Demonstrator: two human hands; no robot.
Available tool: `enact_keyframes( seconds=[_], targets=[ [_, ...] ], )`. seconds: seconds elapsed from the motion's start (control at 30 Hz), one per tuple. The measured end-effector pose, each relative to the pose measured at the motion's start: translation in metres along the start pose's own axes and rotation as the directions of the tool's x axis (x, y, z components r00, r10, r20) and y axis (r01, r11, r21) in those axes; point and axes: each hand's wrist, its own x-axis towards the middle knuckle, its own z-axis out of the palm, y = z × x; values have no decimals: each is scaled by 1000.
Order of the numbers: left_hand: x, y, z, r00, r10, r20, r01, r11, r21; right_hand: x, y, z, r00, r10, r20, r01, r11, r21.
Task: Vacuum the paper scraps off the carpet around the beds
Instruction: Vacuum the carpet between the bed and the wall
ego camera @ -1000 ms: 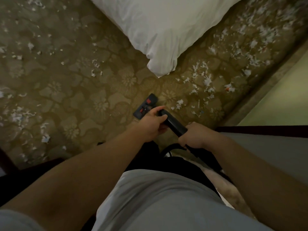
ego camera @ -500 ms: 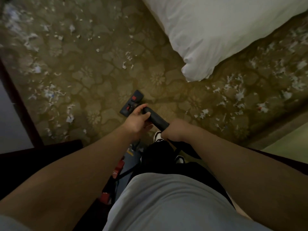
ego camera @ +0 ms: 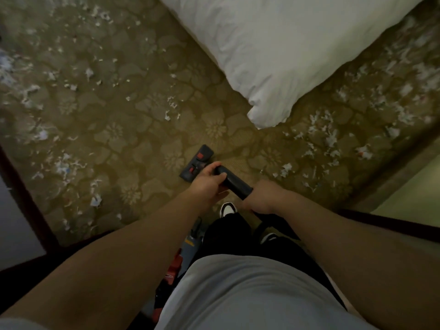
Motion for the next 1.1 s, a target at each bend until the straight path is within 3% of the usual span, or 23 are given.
enact_keyframes(
  seconds=[0.23,0.47,0.6,0.83,1.1],
  targets=[
    [-6,-26,95,983,-34,179,-10,971,240,-44,98,-30,989,131,74,-144,969,202],
    [-30,-67,211,937,-119,327,-42,894,446,-96,206,-32,969,245,-39,-203,873,443],
    [-40,-78,260,917,-202,344,-17,842,539,-110,244,-27,954,284,-98,-195,832,519],
    [-30,-68,302,871,-269,412,-124,689,714,-112,260,-26,918,385,-91,-202,655,728],
    [6,-9,323,784,-450,428,-192,479,857,-103,210,-44,857,515,-37,-219,428,877]
  ],
)
